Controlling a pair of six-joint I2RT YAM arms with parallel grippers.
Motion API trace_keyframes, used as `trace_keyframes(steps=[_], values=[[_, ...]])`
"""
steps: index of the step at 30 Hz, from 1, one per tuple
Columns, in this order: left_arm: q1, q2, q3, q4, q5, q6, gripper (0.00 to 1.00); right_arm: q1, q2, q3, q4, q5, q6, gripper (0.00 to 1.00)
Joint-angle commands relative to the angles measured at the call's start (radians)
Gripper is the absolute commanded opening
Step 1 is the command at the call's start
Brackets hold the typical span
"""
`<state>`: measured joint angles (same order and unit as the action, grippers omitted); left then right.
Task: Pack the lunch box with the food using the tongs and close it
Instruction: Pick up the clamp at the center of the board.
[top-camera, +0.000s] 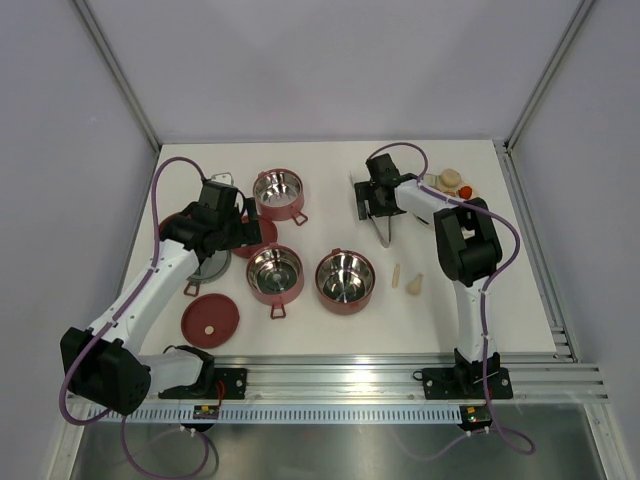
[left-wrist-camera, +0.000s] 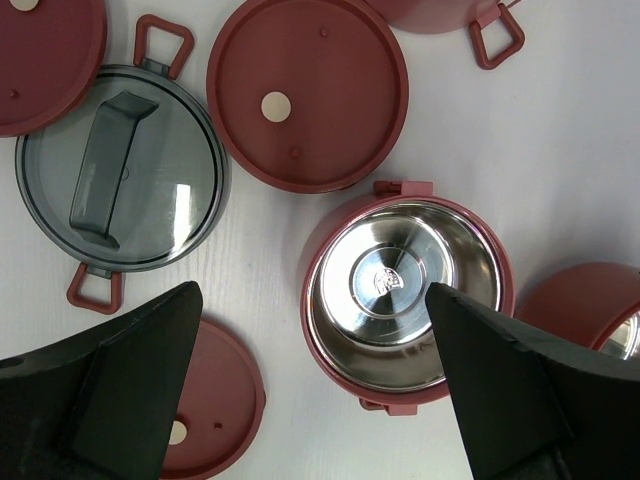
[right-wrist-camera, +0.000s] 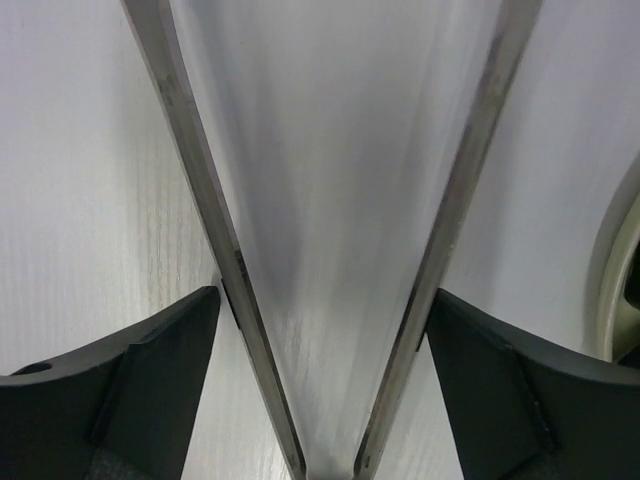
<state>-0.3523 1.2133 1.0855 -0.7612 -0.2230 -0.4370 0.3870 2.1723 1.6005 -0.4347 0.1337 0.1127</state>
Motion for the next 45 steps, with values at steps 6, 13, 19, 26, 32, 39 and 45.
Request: trace_keyframes(steps=[6,13,19,26,32,39,45], values=[[-0.001,0.012,0.014,0.033,0.031,0.011,0.99,0.010,0.006,-0.013,0.056,0.038,0.016,0.57],[-0.001,0.014,0.016,0.037,0.042,0.006,0.99,0.010,-0.101,0.004,-0.022,-0.023,0.053,0.28],[-0.001,0.014,0.022,0.046,0.048,0.006,0.99,0.010,-0.255,0.009,-0.153,-0.075,0.126,0.28],[-0.002,0.011,0.021,0.040,0.048,0.007,0.99,0.010,-0.457,-0.043,-0.292,-0.105,0.196,0.28],[-0.001,0.003,0.024,0.028,0.044,0.003,0.99,0.007,-0.546,-0.070,-0.435,-0.086,0.222,0.29],[-0.001,-0.038,0.016,0.026,0.022,0.011,0.99,-0.033,-0.649,-0.083,-0.555,-0.117,0.261,0.32],[-0.001,-0.049,0.011,0.025,-0.003,0.018,0.99,-0.138,-0.735,-0.129,-0.590,-0.212,0.282,0.34]])
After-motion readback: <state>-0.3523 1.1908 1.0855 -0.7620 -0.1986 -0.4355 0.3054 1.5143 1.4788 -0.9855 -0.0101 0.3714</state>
